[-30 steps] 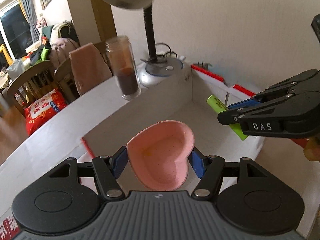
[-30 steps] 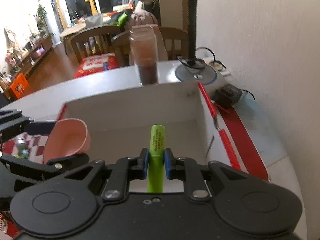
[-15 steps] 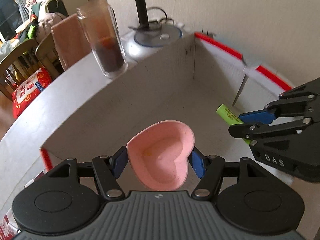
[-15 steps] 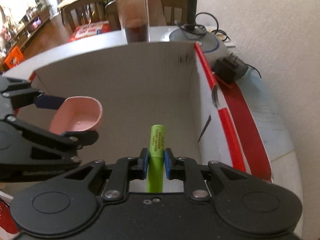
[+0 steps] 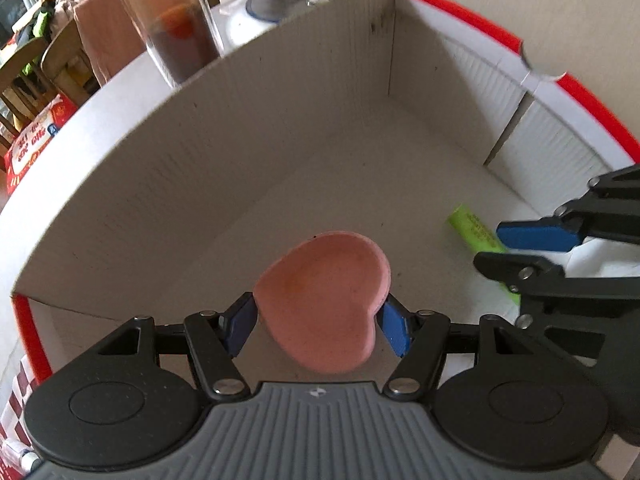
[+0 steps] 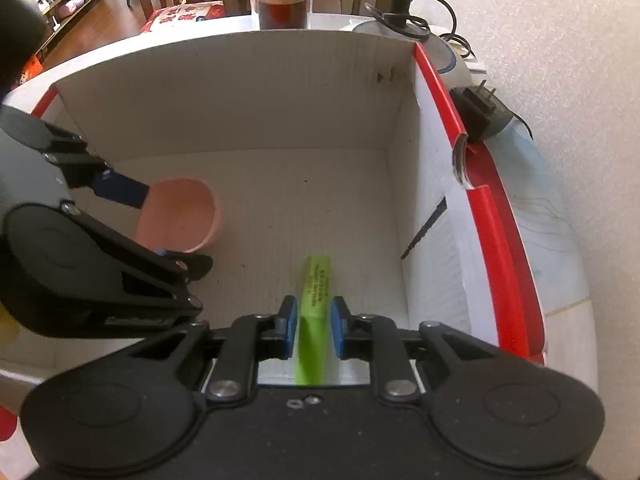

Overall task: Organize rigid objects
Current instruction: 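Lower the pink dish into the shoebox and open the left gripper while the right releases the highlighter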

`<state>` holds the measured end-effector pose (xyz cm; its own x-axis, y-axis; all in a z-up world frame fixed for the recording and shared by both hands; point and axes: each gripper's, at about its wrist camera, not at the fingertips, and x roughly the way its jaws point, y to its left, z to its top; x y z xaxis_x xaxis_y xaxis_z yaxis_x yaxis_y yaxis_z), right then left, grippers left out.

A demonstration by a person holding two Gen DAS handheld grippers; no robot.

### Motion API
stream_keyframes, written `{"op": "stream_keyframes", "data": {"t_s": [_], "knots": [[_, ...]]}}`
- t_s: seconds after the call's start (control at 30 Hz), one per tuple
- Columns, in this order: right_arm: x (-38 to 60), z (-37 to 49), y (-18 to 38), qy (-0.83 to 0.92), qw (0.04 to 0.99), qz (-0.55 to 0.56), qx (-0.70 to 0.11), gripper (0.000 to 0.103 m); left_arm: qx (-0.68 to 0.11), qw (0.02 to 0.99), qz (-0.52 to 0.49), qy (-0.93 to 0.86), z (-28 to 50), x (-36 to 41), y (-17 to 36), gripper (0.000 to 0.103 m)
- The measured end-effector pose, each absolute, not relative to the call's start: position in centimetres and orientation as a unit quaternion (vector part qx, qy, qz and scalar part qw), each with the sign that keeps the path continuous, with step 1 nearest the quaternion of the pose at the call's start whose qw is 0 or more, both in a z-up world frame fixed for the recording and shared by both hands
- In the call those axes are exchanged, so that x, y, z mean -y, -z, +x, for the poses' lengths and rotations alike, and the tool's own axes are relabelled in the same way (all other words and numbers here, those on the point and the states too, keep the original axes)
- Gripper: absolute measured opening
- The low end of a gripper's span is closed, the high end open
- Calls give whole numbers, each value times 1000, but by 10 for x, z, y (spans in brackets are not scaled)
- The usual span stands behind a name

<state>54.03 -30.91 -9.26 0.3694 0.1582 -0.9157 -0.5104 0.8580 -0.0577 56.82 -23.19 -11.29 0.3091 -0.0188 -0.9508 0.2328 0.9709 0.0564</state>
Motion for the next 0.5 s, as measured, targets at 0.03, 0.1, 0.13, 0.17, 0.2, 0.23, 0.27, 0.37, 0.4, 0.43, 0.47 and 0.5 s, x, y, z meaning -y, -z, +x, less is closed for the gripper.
{"op": "stream_keyframes", "data": {"t_s": [0.03, 0.1, 0.13, 0.17, 0.2, 0.23, 0.27, 0.37, 0.4, 0.43, 0.47, 0.5], "knots": [[309, 540, 92, -207, 810, -168, -522, 20, -585, 802, 89, 76, 567, 230, 115, 66], [308, 539, 92, -211, 808, -167, -524, 21, -589, 800, 83, 73, 567, 228, 118, 66], [308, 538, 92, -211, 809, -169, -523, 23, -591, 800, 81, 73, 566, 227, 119, 65], [308, 537, 92, -210, 809, -171, -521, 23, -590, 800, 80, 73, 565, 227, 119, 66], [308, 539, 92, -211, 810, -172, -520, 25, -589, 801, 79, 72, 565, 227, 119, 66], [308, 538, 91, -212, 811, -170, -518, 27, -587, 802, 78, 71, 563, 226, 118, 66], [308, 537, 90, -212, 812, -167, -517, 27, -585, 804, 78, 70, 562, 226, 116, 66], [312, 535, 86, -214, 814, -161, -515, 30, -573, 813, 77, 74, 559, 228, 108, 66], [312, 534, 85, -214, 815, -159, -514, 31, -566, 818, 78, 72, 557, 228, 104, 66], [313, 532, 83, -215, 817, -157, -512, 33, -560, 822, 79, 70, 554, 229, 100, 66], [315, 531, 81, -216, 819, -154, -509, 34, -554, 826, 76, 70, 552, 229, 96, 66], [316, 530, 79, -217, 821, -150, -506, 35, -551, 829, 72, 72, 550, 229, 93, 66]]}}
